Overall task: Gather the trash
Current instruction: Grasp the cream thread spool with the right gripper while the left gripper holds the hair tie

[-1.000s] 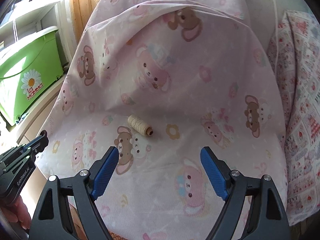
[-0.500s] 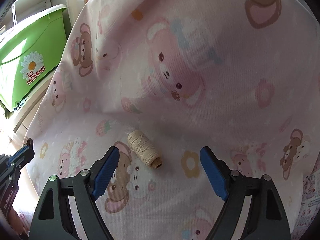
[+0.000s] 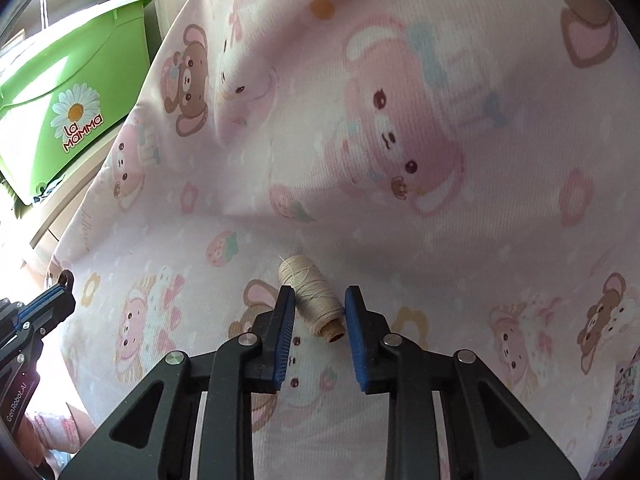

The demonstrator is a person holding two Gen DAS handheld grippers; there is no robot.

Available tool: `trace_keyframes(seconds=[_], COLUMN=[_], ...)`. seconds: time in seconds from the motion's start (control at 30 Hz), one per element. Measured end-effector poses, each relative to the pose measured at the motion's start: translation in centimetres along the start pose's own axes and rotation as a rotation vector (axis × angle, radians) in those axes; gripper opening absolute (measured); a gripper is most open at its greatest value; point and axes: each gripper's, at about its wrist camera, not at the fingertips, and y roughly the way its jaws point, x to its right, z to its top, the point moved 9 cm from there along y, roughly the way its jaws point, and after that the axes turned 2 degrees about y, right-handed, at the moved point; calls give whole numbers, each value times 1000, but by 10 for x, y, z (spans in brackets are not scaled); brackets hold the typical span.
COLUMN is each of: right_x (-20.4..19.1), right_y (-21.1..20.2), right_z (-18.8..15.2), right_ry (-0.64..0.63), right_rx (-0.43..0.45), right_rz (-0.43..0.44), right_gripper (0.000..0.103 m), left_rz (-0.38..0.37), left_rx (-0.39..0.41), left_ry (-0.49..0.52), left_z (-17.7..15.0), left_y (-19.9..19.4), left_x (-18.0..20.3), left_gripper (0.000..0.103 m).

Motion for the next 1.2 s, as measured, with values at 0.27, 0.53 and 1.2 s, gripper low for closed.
trace_keyframes(seconds=[0.27,0.53,1.2], right_x=[-9,0,24], right_y=[-60,-76,-46], right_z=[10,1,-33], right_ry=[45,78,409], right_rx=[127,125,-84], right_rz=[68,71,402], right_gripper=[11,11,12], left_rz=[-6,-8,1], left_rx=[10,14,14], left_ry=[-26,-25,-50], left_z=[2,1,0], left_y=[-9,-15,-20], left_x=[-7,-7,-18], left_gripper=[4,4,4])
